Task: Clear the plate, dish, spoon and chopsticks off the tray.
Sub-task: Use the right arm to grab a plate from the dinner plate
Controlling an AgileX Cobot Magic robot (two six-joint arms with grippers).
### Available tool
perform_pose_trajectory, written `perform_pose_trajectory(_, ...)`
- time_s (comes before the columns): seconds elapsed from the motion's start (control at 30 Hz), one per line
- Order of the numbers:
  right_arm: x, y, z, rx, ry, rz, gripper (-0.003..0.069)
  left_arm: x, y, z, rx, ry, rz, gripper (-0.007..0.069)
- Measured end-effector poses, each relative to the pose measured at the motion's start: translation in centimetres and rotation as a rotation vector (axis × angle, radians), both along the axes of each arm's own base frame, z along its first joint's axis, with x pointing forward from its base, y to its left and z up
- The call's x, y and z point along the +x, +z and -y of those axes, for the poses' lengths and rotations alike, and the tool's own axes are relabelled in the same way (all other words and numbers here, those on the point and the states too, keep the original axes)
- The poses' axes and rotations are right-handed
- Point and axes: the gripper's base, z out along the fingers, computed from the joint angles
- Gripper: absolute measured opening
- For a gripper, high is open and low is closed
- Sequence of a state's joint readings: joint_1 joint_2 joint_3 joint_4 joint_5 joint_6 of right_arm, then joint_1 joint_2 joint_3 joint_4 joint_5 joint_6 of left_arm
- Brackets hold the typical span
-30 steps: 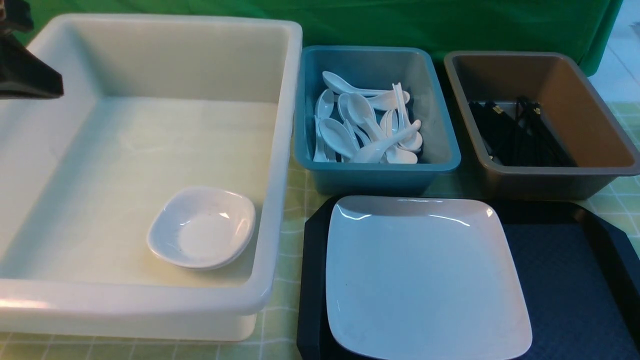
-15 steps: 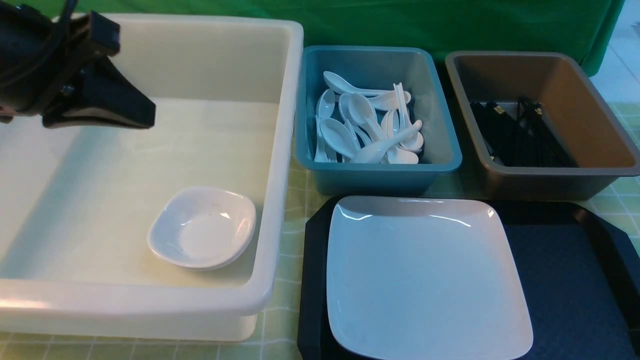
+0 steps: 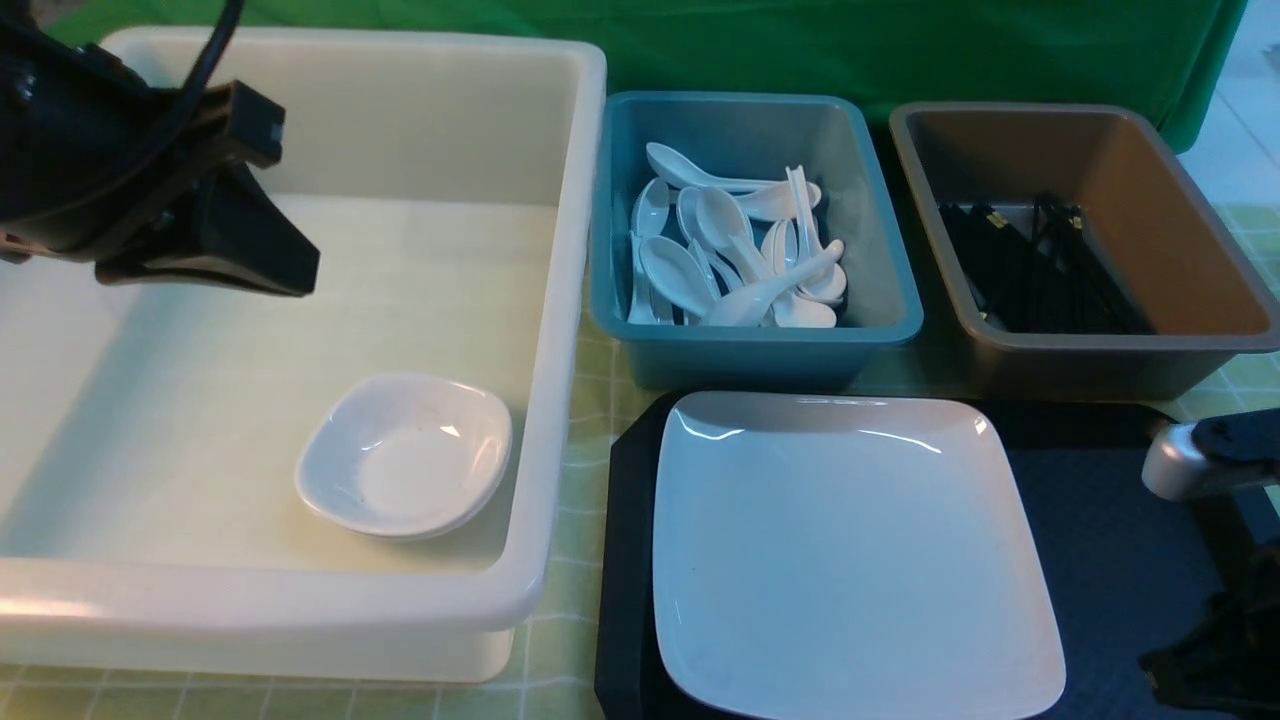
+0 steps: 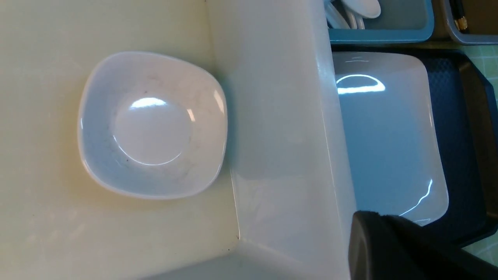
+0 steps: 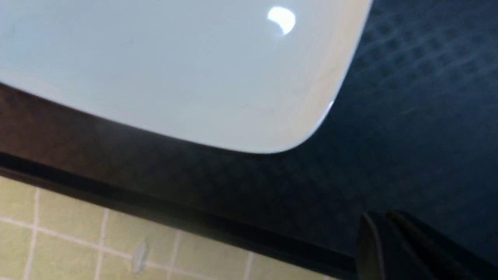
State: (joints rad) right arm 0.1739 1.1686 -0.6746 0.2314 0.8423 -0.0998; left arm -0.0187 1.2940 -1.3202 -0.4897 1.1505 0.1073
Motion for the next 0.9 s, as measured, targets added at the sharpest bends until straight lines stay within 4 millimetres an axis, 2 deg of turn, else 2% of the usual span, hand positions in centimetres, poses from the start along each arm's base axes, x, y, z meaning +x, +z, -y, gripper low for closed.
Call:
perform_pose_trajectory(0.07, 1.2, -1.1, 1.2, 0.059, -0.038, -0.047, -0.0006, 0.0, 0.0, 0.0, 0.007, -0.001, -0.003, 0.0009)
perform_pose_trajectory(0.27, 3.2, -3.7, 3.0, 0.186, -0.094, -0.123, 0.0027, 0.0, -0.1, 0.0, 0.008, -0.002, -0.005, 0.0017)
perform_pose_trajectory(0.37, 4.3, -5.2, 2.9, 0.254, -0.107, -0.170, 0.0123, 0.0, -0.1, -0.1, 0.011, -0.001, -0.004, 0.0021)
perform_pose_trajectory(0.6, 6.2, -6.1, 3.0, 0.279, -0.129, -0.156, 0.0306, 0.0, -0.1, -0.1, 0.017, 0.000, 0.000, 0.0024)
perform_pose_trajectory(0.77, 7.0, -6.5, 3.0, 0.286, -0.162, -0.133, 0.0325, 0.0, -0.1, -0.1, 0.019, 0.001, 0.005, 0.0031)
perform_pose_trajectory(0.87, 7.2, -6.9, 2.6, 0.279, -0.153, -0.135, 0.0327, 0.1, -0.1, -0.2, 0.023, 0.003, 0.008, 0.0033)
perform_pose_trajectory(0.9, 7.3, -7.3, 1.9, 0.268, -0.133, -0.139, 0.0326, 0.1, 0.0, -0.2, 0.024, 0.006, 0.013, 0.0034)
